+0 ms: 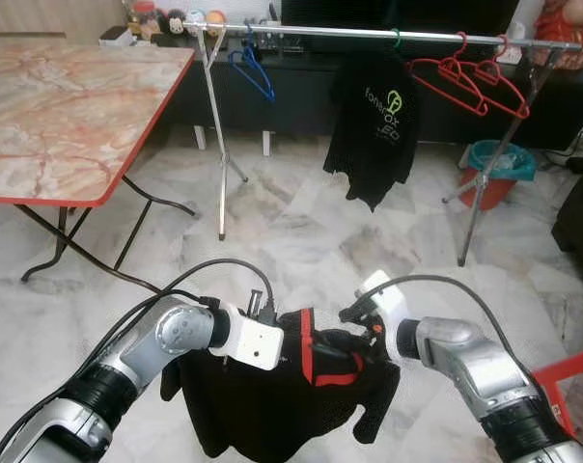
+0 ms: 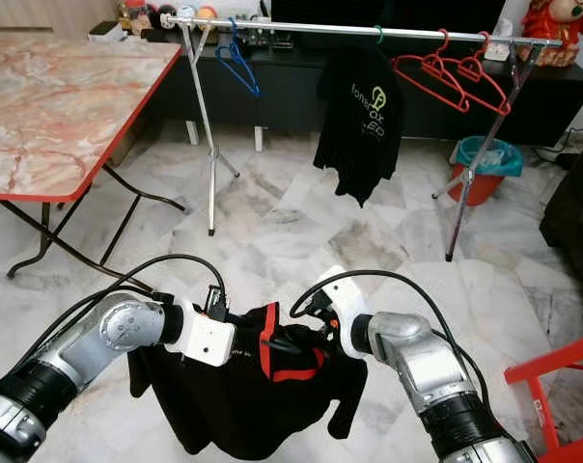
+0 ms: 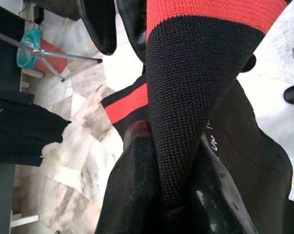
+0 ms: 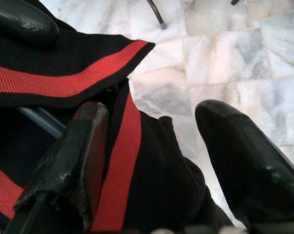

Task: Hang hanger

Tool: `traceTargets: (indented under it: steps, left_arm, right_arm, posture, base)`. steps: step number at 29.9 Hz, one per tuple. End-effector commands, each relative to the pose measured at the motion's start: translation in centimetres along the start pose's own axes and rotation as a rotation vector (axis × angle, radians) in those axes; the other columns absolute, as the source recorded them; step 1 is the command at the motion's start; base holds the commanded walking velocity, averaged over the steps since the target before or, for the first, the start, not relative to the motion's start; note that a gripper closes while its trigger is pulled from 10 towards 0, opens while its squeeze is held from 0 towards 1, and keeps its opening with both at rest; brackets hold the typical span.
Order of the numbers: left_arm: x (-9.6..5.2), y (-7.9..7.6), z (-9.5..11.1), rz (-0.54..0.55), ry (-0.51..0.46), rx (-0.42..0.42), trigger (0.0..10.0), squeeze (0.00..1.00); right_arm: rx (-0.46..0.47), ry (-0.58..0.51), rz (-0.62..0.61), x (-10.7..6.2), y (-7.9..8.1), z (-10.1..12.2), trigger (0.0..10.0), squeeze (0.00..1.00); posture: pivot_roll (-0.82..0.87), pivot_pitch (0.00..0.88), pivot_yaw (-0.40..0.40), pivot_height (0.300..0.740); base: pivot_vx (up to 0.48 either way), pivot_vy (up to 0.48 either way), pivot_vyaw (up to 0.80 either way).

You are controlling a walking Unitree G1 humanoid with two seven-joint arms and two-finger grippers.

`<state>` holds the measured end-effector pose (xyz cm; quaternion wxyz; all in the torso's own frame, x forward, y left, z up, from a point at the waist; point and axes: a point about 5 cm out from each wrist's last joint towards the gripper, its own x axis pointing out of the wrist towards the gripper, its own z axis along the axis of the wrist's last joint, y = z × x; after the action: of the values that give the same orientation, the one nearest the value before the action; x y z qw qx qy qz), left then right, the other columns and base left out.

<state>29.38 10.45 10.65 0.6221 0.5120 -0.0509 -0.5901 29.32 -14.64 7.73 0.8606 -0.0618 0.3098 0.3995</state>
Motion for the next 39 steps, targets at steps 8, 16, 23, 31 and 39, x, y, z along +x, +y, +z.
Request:
traceTargets:
  steps: [8,16,23,31,39]
  left_arm:
    - [-0.2,0.9,0.5,0.038,-0.02,0.022,10.0,0.0]
    - [-0.1,0.8,0.4,0.038,-0.017,0.018,10.0,0.0]
    - [-0.1,0.8,0.3,0.04,-0.017,0.018,10.0,0.0]
    - [-0.1,0.7,0.3,0.041,-0.015,0.016,10.0,0.0]
    - [-0.1,1.0,0.3,0.064,-0.014,0.023,10.0,0.0]
  right_arm:
    - [-0.049,0.098,-0.061,-0.2,-0.5,-1.8,10.0,0.0]
    - [-0.062,0.118,-0.064,-0.1,-0.5,-2.4,0.0,0.0]
    - [-0.081,0.136,-0.082,-0.1,-0.7,-2.7,0.0,0.0]
    - [-0.075,0.128,-0.061,0.0,-0.5,-2.7,0.0,0.0]
    - [-0.057,0.108,-0.051,0.0,-0.4,-2.5,0.0,0.0]
  posture:
    - [0.0,0.065,-0.042,0.74]
    - [0.0,0.065,-0.04,0.74]
    - [0.0,0.064,-0.041,0.74]
    - [0.0,0.064,-0.041,0.74]
    - [0.0,0.063,-0.04,0.74]
  base:
    - [0.0,0.0,0.0]
    - [0.0,0.0,0.0]
    - [0.0,0.0,0.0]
    - [0.0,0.0,0.0]
    - [0.0,0.0,0.0]
